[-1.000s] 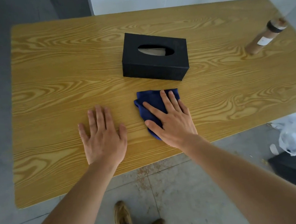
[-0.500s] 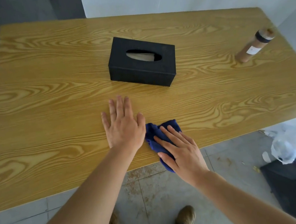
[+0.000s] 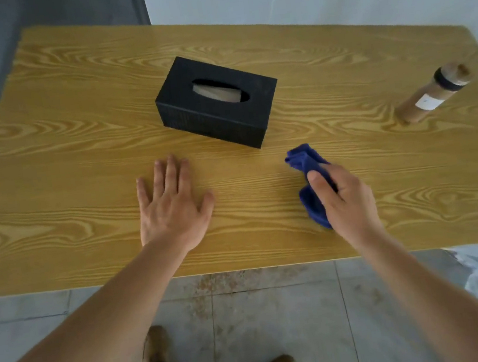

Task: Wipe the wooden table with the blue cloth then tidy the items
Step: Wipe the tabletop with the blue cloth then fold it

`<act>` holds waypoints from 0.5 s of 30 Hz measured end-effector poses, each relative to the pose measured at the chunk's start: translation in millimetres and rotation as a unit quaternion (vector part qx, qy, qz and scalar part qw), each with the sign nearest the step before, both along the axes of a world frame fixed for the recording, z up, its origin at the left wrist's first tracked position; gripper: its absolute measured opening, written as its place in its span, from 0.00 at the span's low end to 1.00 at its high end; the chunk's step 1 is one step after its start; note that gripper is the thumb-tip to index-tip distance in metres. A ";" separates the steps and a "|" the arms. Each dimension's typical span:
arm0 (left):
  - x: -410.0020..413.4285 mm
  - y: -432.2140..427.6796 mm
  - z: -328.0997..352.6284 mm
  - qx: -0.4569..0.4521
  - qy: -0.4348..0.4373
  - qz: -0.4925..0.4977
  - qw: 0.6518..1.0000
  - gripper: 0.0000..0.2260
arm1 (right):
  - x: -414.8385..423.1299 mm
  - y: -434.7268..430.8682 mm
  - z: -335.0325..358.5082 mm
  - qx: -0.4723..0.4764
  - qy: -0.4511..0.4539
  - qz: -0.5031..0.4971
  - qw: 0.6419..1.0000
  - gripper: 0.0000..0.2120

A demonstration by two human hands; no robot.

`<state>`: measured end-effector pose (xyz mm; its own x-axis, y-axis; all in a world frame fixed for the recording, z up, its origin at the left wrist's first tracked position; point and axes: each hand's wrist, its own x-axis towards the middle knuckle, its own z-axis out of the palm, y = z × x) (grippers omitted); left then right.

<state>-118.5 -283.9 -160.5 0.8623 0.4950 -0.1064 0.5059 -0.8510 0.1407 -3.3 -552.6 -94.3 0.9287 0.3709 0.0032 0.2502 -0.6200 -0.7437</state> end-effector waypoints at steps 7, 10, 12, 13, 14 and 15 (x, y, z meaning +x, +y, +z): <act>0.9 0.2 -1.7 0.012 -0.004 0.002 1.000 0.37 | 92.9 45.3 -49.7 -0.255 -0.077 0.038 0.963 0.26; 2.0 -0.4 -0.1 0.011 -0.001 0.004 1.000 0.37 | 86.4 53.4 -57.1 -0.310 -0.079 0.054 0.946 0.30; 1.9 -1.2 0.7 0.010 0.000 0.003 1.000 0.37 | 75.6 53.8 -57.4 -0.326 -0.079 0.064 0.940 0.31; 1.4 -1.1 1.0 0.010 -0.001 0.004 1.000 0.37 | 68.4 53.9 -56.8 -0.328 -0.082 0.069 0.939 0.31; 1.4 -1.5 0.7 0.011 -0.001 0.004 1.000 0.37 | 60.4 53.8 -56.5 -0.329 -0.085 0.073 0.938 0.31; 1.8 -1.8 0.2 0.011 -0.002 0.004 1.000 0.37 | 51.6 53.7 -56.8 -0.329 -0.086 0.077 0.937 0.31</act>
<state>-116.7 -285.6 -160.3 0.8584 0.5045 -0.0925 0.5127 -0.8497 0.1230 48.3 -498.9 -151.1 0.8710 0.4745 -0.1273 0.4552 -0.8770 -0.1538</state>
